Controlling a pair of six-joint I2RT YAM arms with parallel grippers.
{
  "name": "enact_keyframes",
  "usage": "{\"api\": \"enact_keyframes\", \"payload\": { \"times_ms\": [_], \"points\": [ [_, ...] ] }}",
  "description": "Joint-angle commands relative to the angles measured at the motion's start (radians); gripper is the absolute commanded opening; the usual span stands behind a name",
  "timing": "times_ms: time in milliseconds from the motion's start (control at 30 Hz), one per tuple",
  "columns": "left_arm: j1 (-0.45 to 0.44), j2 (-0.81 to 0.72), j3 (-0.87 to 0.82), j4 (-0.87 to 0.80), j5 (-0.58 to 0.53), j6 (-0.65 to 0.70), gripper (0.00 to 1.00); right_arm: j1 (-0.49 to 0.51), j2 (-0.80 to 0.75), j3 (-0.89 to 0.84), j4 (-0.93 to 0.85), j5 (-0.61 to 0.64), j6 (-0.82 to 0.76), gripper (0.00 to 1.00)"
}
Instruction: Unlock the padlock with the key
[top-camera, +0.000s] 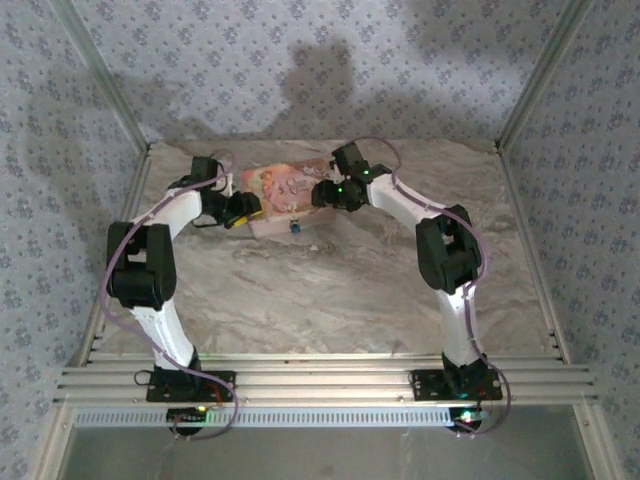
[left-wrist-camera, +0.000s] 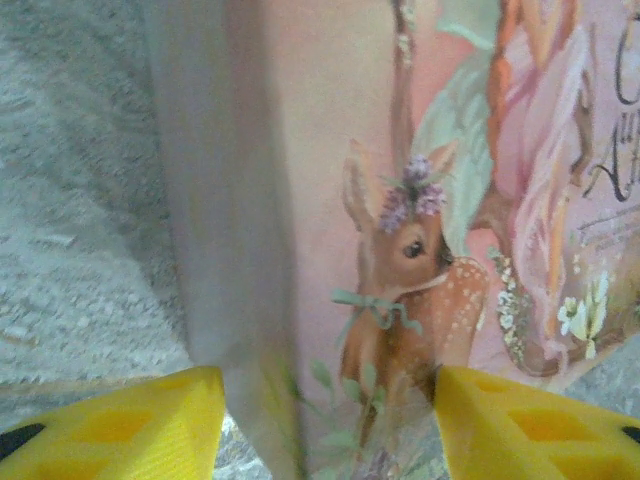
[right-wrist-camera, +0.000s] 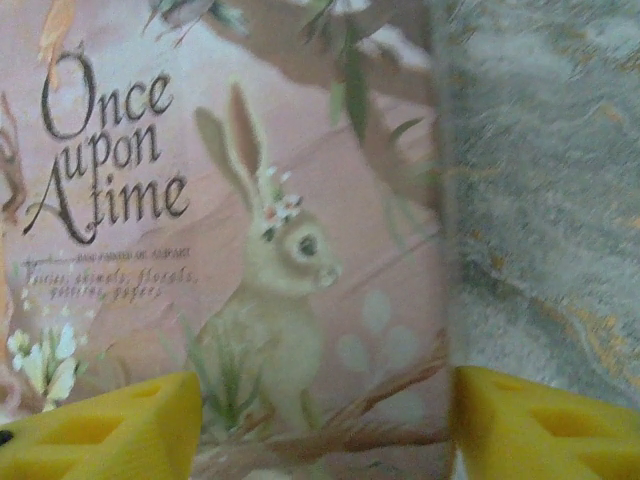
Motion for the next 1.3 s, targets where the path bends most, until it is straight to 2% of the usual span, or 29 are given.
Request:
{"api": "enact_keyframes", "payload": {
  "times_ms": [0,133,267,400,533,833,1000,1267],
  "points": [
    [-0.004,-0.015,0.028,-0.141,-0.087,0.048,0.62,-0.020,-0.056,0.072,-0.160,-0.055,-0.025,0.73],
    [0.011,-0.039,0.070,-0.189,-0.121,0.063,0.67,-0.065,-0.103,0.106,-0.253,-0.071,-0.076,0.77],
    [0.014,-0.077,0.090,-0.195,-0.153,0.072,0.69,-0.123,-0.126,0.105,-0.346,-0.005,-0.171,0.75],
    [0.011,-0.118,0.079,-0.195,-0.154,0.073,0.69,-0.179,-0.092,0.132,-0.437,0.111,-0.286,0.64],
    [-0.005,-0.150,0.056,-0.193,-0.154,0.081,0.69,-0.189,-0.009,0.201,-0.503,0.204,-0.400,0.50],
    [-0.018,-0.179,0.031,-0.195,-0.130,0.104,0.67,-0.189,0.136,0.295,-0.542,0.285,-0.507,0.31],
    [-0.028,-0.186,0.017,-0.189,-0.126,0.107,0.67,-0.193,0.176,0.307,-0.560,0.303,-0.524,0.32],
    [-0.035,-0.180,0.006,-0.183,-0.126,0.107,0.66,-0.222,0.213,0.307,-0.567,0.257,-0.526,0.38]
  ]
}}
